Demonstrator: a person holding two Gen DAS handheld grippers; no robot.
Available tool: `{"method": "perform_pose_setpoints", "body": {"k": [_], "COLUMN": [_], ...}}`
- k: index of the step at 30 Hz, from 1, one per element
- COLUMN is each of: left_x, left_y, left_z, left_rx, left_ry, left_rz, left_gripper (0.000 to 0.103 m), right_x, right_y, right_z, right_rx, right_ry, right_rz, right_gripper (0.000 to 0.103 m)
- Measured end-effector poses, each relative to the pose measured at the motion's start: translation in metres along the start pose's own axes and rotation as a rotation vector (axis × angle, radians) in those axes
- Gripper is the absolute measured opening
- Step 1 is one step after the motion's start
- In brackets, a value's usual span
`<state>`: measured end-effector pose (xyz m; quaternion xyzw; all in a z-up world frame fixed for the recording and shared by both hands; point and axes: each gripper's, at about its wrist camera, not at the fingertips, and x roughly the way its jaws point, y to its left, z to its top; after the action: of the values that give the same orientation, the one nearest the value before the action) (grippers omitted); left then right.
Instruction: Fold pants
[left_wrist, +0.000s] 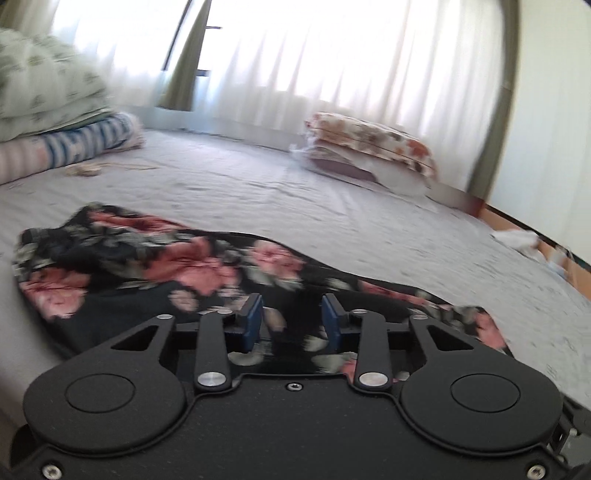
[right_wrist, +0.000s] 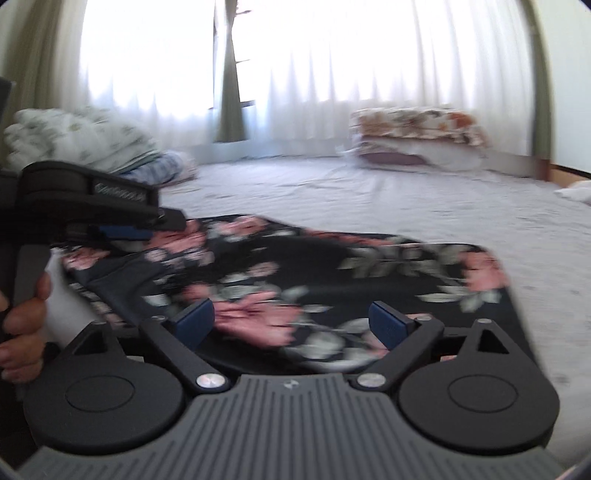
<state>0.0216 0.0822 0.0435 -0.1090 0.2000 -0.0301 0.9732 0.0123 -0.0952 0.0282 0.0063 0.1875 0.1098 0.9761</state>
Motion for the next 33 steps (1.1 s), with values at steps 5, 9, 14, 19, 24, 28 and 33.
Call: {"method": "perform_pose_setpoints", "body": {"k": [5,9,14,19,24,28,33], "left_x": [0.020,0.034,0.029,0.021,0.016,0.035,0.095], "left_y": [-0.043,-0.053,-0.042,-0.039,-0.057,-0.097,-0.158], "left_z": [-0.018,-0.040,-0.053,-0.044,-0.006,0.020,0.016], "left_rx": [0.102,0.126,0.148,0.152,0.183,0.209,0.237], "left_ry": [0.062,0.162,0.180,0.194,0.137,0.159,0.305], "left_rz": [-0.071,-0.027,0.023,0.062,-0.033,-0.212,-0.391], "left_gripper": [0.032,0.029,0.023,0.023,0.024,0.018,0.016], "right_x": [-0.004,-0.003,-0.015,-0.023,-0.020,-0.002,0.013], "right_y": [-0.035,-0.066,-0.089,-0.106,-0.107,-0.097,-0.092], "right_z": [-0.009,-0.027,-0.033,-0.024,-0.019,-0.019,-0.032], "right_rx": [0.043,0.131,0.137,0.149,0.111,0.089,0.075], "right_ry": [-0.004,0.081,0.078,0.076,0.032,0.039,0.036], "right_rz": [-0.150,-0.221,-0.291,-0.345,-0.351,-0.318,-0.334], "right_gripper": [0.096,0.087,0.084,0.085,0.067,0.035,0.038]}}
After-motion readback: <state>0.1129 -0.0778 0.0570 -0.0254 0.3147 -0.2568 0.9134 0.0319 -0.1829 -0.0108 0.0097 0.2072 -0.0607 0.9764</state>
